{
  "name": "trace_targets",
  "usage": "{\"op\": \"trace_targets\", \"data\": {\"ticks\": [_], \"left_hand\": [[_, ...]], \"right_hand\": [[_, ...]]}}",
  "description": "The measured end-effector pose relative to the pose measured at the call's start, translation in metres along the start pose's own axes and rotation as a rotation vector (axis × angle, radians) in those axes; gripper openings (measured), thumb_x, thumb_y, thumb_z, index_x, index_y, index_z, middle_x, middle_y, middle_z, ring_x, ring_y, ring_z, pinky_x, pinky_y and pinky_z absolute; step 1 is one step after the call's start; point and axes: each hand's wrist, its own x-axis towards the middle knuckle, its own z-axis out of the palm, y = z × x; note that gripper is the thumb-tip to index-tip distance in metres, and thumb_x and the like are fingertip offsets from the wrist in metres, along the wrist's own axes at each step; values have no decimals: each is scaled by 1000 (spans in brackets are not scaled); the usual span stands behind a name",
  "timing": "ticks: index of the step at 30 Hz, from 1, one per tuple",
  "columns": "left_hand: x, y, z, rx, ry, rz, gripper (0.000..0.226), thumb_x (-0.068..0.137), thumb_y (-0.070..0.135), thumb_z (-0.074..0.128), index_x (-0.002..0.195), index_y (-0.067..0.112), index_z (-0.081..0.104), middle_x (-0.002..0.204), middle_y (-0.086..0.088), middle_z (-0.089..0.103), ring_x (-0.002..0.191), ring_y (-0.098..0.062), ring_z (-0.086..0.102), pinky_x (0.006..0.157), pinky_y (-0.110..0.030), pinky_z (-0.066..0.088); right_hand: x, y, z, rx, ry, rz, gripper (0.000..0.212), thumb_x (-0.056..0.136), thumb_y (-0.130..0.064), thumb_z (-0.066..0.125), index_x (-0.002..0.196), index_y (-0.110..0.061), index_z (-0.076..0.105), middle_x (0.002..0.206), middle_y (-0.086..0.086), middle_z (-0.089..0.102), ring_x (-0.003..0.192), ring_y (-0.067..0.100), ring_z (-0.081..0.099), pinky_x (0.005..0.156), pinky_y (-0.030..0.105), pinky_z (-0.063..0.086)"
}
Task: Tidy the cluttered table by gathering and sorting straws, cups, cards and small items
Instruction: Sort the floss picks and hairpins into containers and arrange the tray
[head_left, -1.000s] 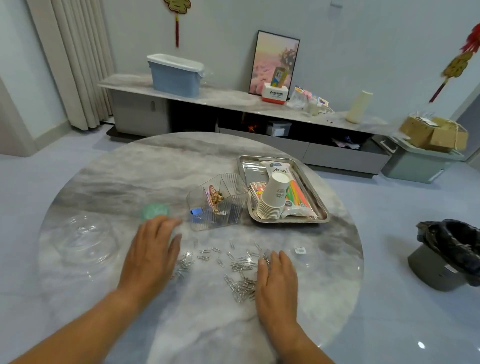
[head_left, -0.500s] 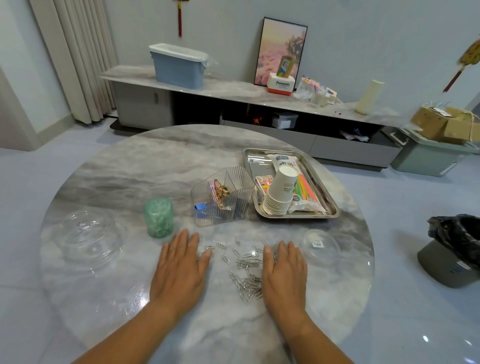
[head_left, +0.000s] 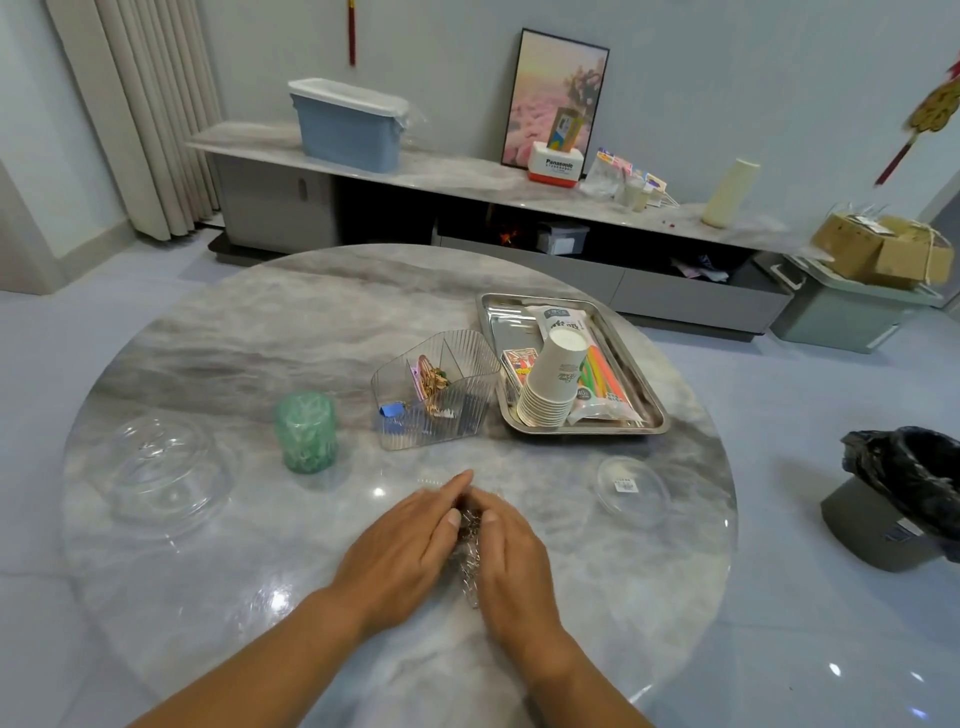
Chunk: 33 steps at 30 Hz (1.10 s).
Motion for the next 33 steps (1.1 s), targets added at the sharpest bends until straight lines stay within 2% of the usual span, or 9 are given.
{"op": "trace_targets", "data": {"ticks": [3,6,9,13,17,20,26,29,33], "left_hand": [[-6,6,6,-117,105,-35,53,100,61,18,152,62,8,156,34,29,141,17,24,116,-18,26],[0,7,10,-124,281,-131,58,98,61,10,156,51,3,163,26,15,146,16,8,123,-20,7],[7,5,13,-130,274,-215,58,101,58,10,156,51,-4,165,23,12,150,10,6,125,-23,0],[8,8,13,-157,146,-234,53,100,63,9,152,61,-3,164,21,24,150,4,16,126,-29,8],[-3,19,11,-285,124,-194,53,95,69,15,146,70,1,160,23,31,145,8,25,124,-32,22],[-7,27,10,-464,162,-182,61,91,74,24,150,64,12,157,29,31,142,12,29,121,-31,28],[-23,29,7,-665,629,-307,55,89,70,36,139,47,42,143,25,49,135,7,41,115,-26,35],[-24,32,11,-700,569,-356,58,95,68,36,149,44,35,153,21,40,140,7,34,119,-29,29],[-12,45,13,-850,390,-364,68,91,71,34,154,47,22,157,22,30,137,10,34,117,-22,28]], "right_hand": [[6,0,2,-21,92,108,43,106,-33,28,145,-38,45,152,-19,43,144,-5,29,122,22,19],[13,1,11,-285,-39,95,52,108,-32,24,160,-26,25,166,-14,20,151,-5,6,127,29,-1],[16,-3,11,-361,-133,54,55,107,-34,23,161,-25,22,168,-12,15,153,-2,3,125,26,-7],[11,-5,1,-262,-273,-75,49,105,-20,31,151,-28,46,156,-11,43,144,-3,31,124,29,16],[1,-12,-1,-80,-177,-52,45,97,-33,29,126,-40,63,122,-24,65,115,-3,56,104,30,45],[-3,-13,3,-77,-124,-96,45,95,-36,27,125,-47,59,125,-33,60,121,-7,53,103,22,44],[0,-3,9,-171,-114,-64,44,105,-35,42,149,-35,45,155,-21,40,142,-10,28,113,5,14],[0,-3,12,-285,-195,-97,52,103,-47,35,154,-38,36,156,-28,28,147,-7,18,118,13,10],[1,-4,12,-305,-239,-115,52,106,-35,30,157,-36,30,162,-20,28,149,-5,18,125,24,11]]}}
